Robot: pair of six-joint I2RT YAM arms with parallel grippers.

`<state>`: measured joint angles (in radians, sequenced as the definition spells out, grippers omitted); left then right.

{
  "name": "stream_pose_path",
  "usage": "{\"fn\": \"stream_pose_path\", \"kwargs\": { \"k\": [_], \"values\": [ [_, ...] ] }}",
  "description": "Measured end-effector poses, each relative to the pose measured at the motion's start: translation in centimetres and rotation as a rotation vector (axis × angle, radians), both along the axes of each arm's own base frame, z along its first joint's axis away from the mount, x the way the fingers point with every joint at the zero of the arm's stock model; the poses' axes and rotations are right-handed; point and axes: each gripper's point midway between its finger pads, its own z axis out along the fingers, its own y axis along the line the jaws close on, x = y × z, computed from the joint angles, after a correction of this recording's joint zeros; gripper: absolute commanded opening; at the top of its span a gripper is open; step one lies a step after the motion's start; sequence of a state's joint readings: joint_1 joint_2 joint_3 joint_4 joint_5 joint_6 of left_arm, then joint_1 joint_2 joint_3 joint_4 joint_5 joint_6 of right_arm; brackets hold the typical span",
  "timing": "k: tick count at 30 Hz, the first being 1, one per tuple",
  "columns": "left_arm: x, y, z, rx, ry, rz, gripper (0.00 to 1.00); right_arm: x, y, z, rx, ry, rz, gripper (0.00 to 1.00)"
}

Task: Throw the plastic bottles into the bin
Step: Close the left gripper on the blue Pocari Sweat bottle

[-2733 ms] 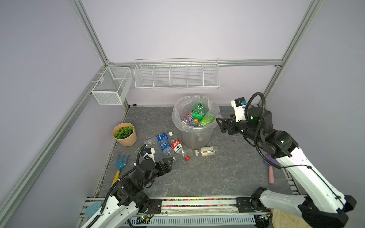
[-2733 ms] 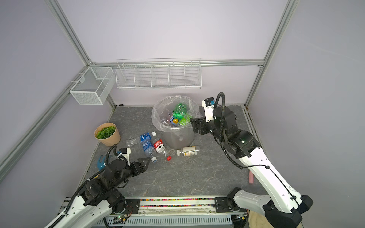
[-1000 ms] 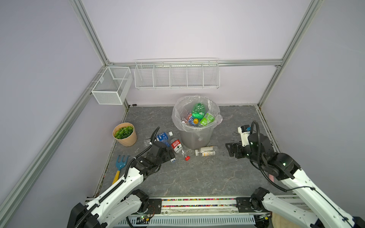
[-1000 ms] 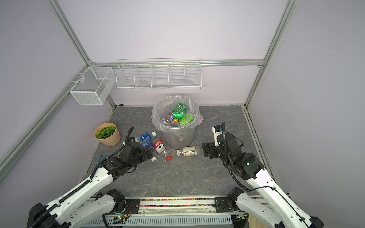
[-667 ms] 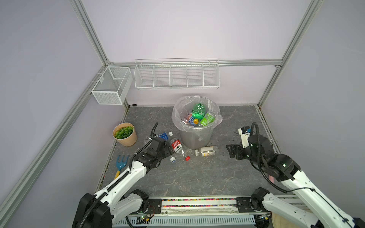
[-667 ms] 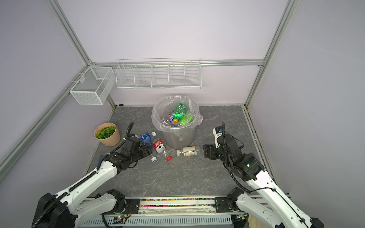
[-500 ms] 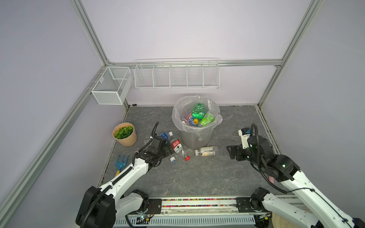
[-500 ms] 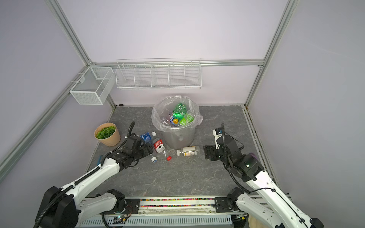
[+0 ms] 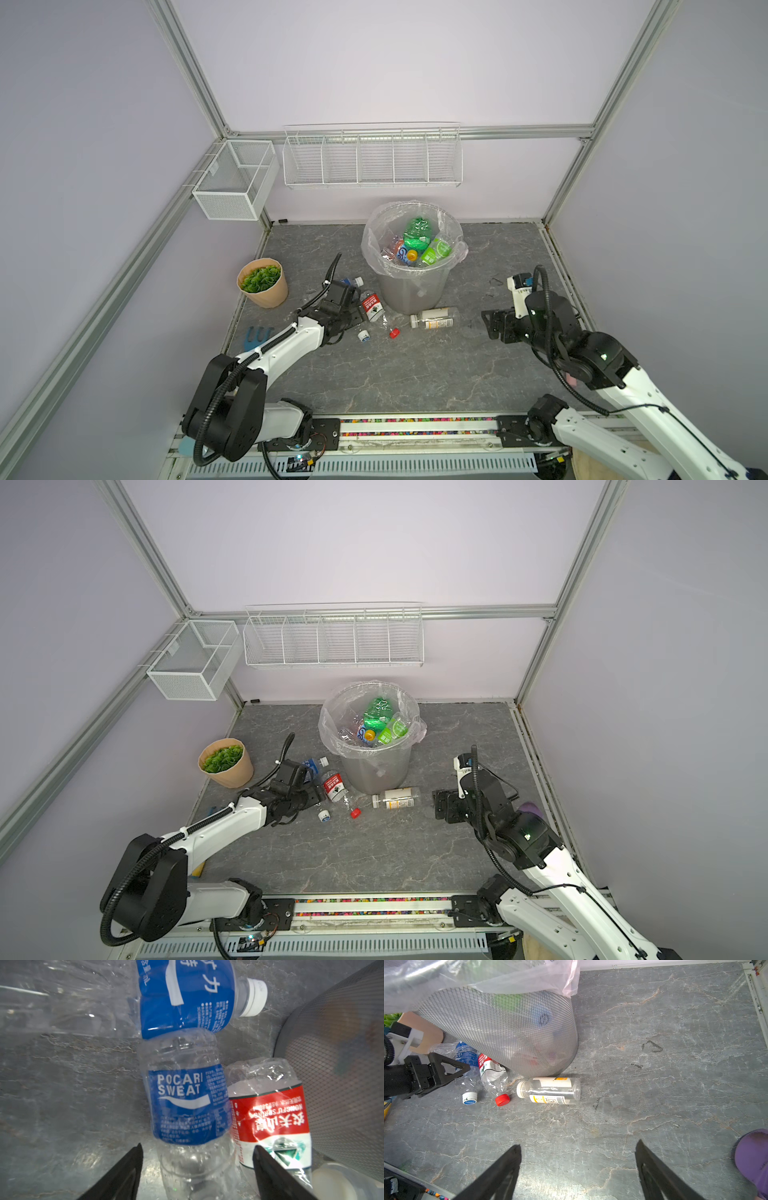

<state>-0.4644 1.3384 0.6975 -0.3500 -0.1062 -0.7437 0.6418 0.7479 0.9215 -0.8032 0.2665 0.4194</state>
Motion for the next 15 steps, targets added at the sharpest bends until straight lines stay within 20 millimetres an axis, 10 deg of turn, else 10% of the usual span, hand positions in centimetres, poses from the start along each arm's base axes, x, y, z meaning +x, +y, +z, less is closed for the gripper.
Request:
{"fn": "stream_pose_path", "kwargs": {
  "k": [15],
  "values": [
    [0.2,0.0,-3.1,0.027,0.071,0.001,0.72,-0.6,-0.6,-0.7,-0.01,0.018,-0.007,0.89]
  ]
}}
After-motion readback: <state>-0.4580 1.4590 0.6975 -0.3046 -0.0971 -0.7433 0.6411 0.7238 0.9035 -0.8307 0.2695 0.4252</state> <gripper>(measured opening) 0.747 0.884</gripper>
